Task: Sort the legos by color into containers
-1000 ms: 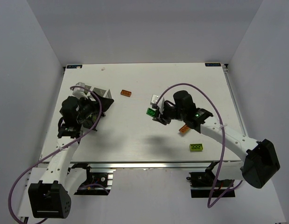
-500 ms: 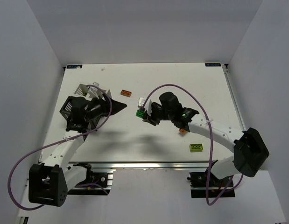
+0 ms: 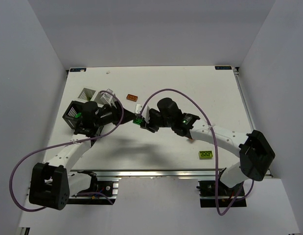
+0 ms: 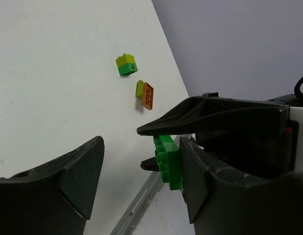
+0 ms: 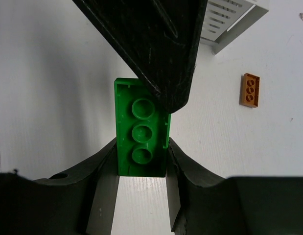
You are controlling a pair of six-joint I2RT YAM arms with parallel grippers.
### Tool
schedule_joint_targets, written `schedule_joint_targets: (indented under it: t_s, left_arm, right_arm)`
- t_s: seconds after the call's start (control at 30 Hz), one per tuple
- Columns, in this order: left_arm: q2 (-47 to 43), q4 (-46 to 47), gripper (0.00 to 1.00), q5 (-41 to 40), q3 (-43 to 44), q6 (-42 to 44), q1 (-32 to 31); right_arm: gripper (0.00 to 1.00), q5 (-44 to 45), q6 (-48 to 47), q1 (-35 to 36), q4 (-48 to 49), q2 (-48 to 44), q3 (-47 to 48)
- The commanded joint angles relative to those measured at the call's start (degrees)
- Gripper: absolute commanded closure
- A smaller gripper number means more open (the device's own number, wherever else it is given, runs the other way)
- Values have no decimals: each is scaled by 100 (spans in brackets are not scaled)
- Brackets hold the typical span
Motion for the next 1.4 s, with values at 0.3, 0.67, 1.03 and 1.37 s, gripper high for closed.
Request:
schedule_joint_targets:
  t_s: [0.3,0.67,1.03,1.37]
  left_arm:
    - [257,-230,46,302,186,248,-236]
    - [504,-555,84,398,335,512,-376]
    - [259,-1512,100,-653,660,1250,-211]
    - [-717,-2331,100,-3887,810,1584,906]
  right_arm:
    - [92,212,149,189,482,-4,275]
    - [76,353,131,189,614,-13,118]
    - [16,678,17,181,807,-355,-278]
    - [27,-110,-545,75,123,-856,-472]
